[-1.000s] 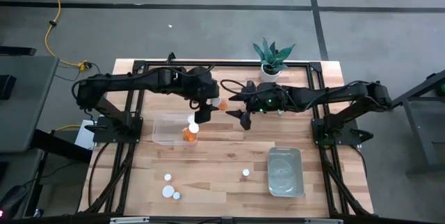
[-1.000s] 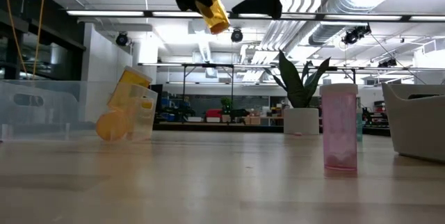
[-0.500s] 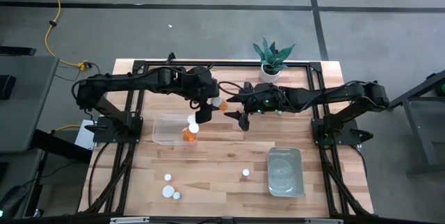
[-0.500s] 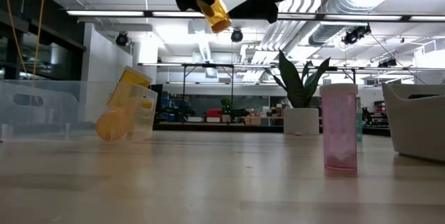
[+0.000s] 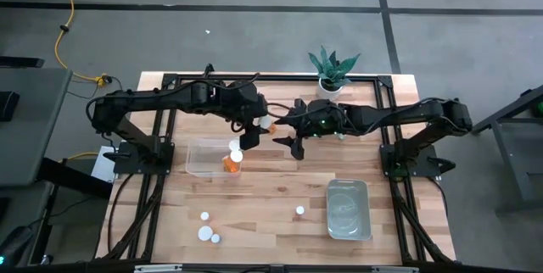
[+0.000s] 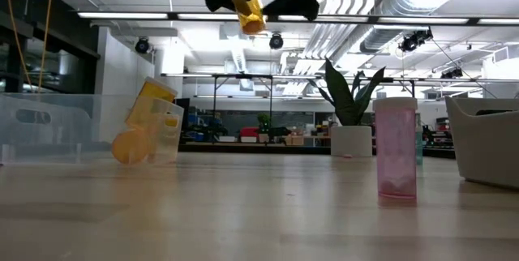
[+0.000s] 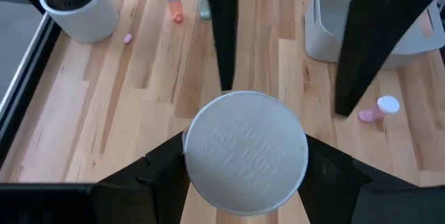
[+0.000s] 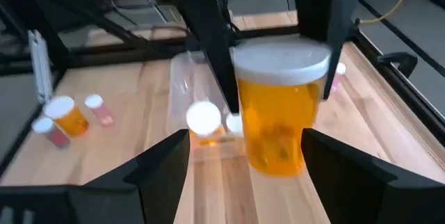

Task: Pick and place medicine bottles into bin by pill shape (circle, oval)
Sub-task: Put the large orange pill bottle into the transparent bin

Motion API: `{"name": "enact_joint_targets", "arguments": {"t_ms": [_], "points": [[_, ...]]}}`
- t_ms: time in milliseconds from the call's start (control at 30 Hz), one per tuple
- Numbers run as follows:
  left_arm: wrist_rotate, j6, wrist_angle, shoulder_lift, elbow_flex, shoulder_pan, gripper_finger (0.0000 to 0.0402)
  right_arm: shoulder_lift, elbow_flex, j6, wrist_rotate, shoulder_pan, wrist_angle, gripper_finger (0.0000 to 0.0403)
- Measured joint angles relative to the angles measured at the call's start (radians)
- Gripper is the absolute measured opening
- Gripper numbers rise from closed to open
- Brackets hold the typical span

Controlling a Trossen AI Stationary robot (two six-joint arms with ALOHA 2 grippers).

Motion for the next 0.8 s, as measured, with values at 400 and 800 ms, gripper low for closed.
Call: {"name": "enact_joint_targets", "arguments": {"t_ms": [400, 800], "points": [[0.006, -0.009, 0.034, 0.0, 0.0, 0.0, 0.0213, 0.043, 0.0, -0.04, 0.17, 0.007, 0.074, 0.0268], [0.007, -0.046, 0.167, 0.0, 0.0, 0.0, 0.0213, 0.044, -0.002, 0.024, 0.049, 0.007, 0.137, 0.0268]]}}
